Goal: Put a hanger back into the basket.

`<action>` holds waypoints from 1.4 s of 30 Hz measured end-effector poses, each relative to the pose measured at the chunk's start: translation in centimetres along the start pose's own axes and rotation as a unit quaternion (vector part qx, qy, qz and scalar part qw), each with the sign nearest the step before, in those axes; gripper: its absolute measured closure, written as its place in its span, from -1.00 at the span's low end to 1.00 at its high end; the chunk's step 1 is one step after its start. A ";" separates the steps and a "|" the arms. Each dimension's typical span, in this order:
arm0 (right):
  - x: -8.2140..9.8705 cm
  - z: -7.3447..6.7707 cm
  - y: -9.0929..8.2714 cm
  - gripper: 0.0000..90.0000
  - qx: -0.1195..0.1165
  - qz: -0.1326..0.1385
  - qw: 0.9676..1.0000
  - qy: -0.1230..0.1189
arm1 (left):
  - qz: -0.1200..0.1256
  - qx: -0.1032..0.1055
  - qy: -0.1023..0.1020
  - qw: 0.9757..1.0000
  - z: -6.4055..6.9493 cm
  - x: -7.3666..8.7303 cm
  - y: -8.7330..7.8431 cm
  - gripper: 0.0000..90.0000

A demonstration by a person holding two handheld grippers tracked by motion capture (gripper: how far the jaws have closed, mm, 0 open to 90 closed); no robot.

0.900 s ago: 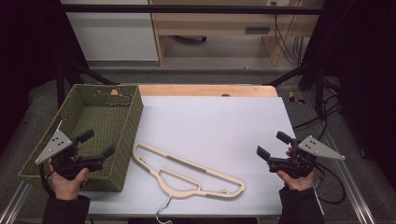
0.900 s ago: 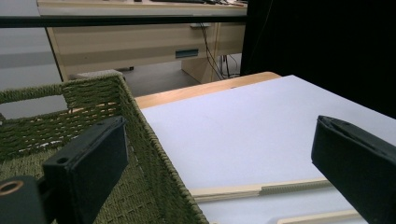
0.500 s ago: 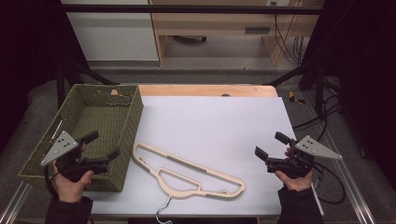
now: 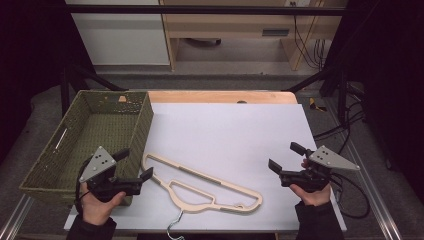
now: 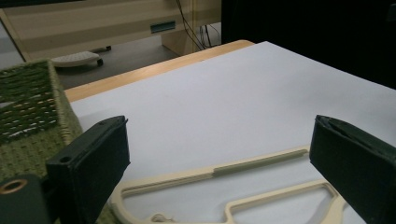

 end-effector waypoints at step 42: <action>0.6 -1.7 1.3 -0.88 -0.020 -0.026 0.999 -0.012 | -0.210 0.053 -0.012 0.976 9.1 11.9 5.9 0.16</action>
Point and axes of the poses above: each handheld gripper's, and its own axes: y roughly forward along the jaws, x roughly out of its underside, z roughly to its right, the point moved 8 cm from there along y, roughly forward along the jaws, and after that the axes turned 7 degrees about -z, right-handed, at the moved point
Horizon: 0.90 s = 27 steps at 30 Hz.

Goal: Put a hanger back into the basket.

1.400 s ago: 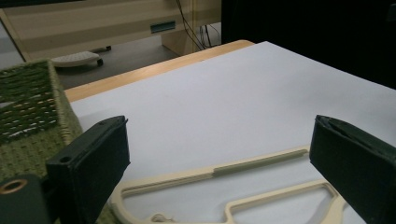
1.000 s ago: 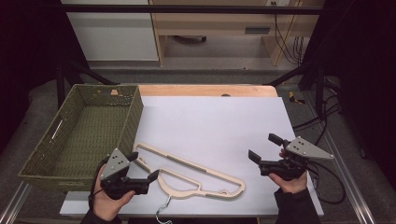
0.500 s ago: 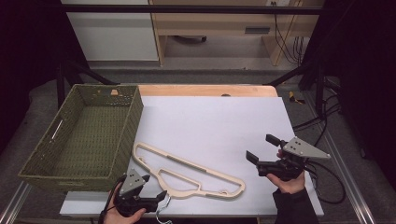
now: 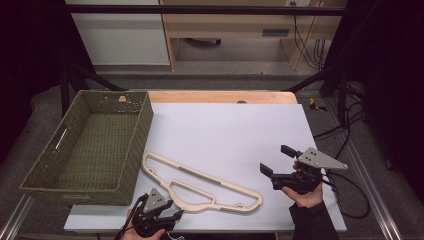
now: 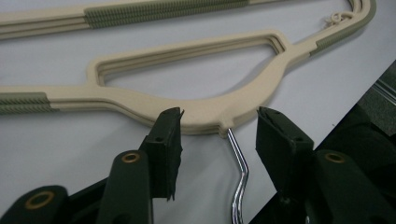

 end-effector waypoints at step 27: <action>1.0 -1.7 2.2 -0.86 -0.023 -0.026 0.999 -0.010 | -0.042 -0.015 -0.033 0.998 1.3 0.9 1.2 0.83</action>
Point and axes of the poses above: each handheld gripper's, and its own axes: y roughly forward along the jaws, x roughly out of its underside, z roughly to its right, the point moved 8 cm from there along y, roughly forward along the jaws, and after that the axes turned 7 degrees about -z, right-handed, at the moved point
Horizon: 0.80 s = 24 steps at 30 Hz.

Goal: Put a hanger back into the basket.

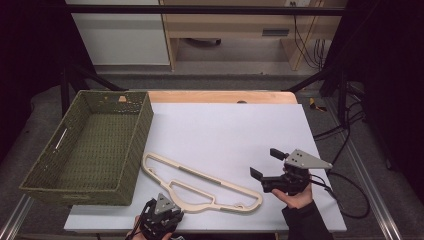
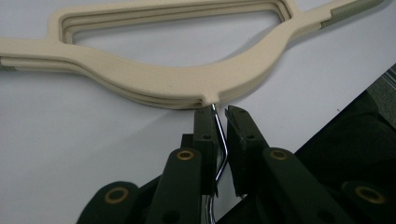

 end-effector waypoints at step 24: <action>2.5 -9.4 6.5 -0.59 -0.123 -0.082 0.987 -0.061 | 0.013 -0.054 0.014 0.998 -0.5 -1.6 -2.4 0.94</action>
Point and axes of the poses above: each handheld gripper's, and its own axes: y roughly forward along the jaws, x roughly out of its underside, z roughly to its right, the point moved 8 cm from there along y, roughly forward along the jaws, and after that the axes turned 7 degrees about -z, right-handed, at the moved point
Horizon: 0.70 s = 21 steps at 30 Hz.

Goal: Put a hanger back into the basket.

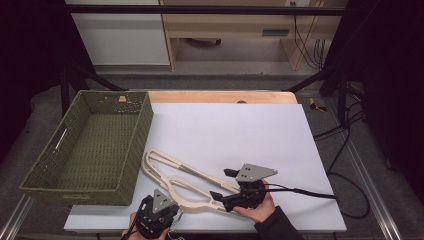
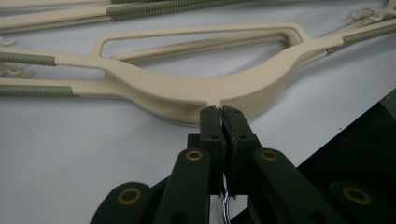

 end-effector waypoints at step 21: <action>0.2 -4.0 5.1 -0.16 -0.044 -0.071 0.994 -0.065 | -0.004 -0.022 0.044 0.999 -0.3 -2.8 -2.4 0.96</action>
Point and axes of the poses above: each handheld gripper's, and its own axes: y roughly forward along the jaws, x roughly out of its underside, z roughly to its right, the point moved 8 cm from there along y, roughly forward along the jaws, and after that the axes turned 7 degrees about -z, right-handed, at the moved point
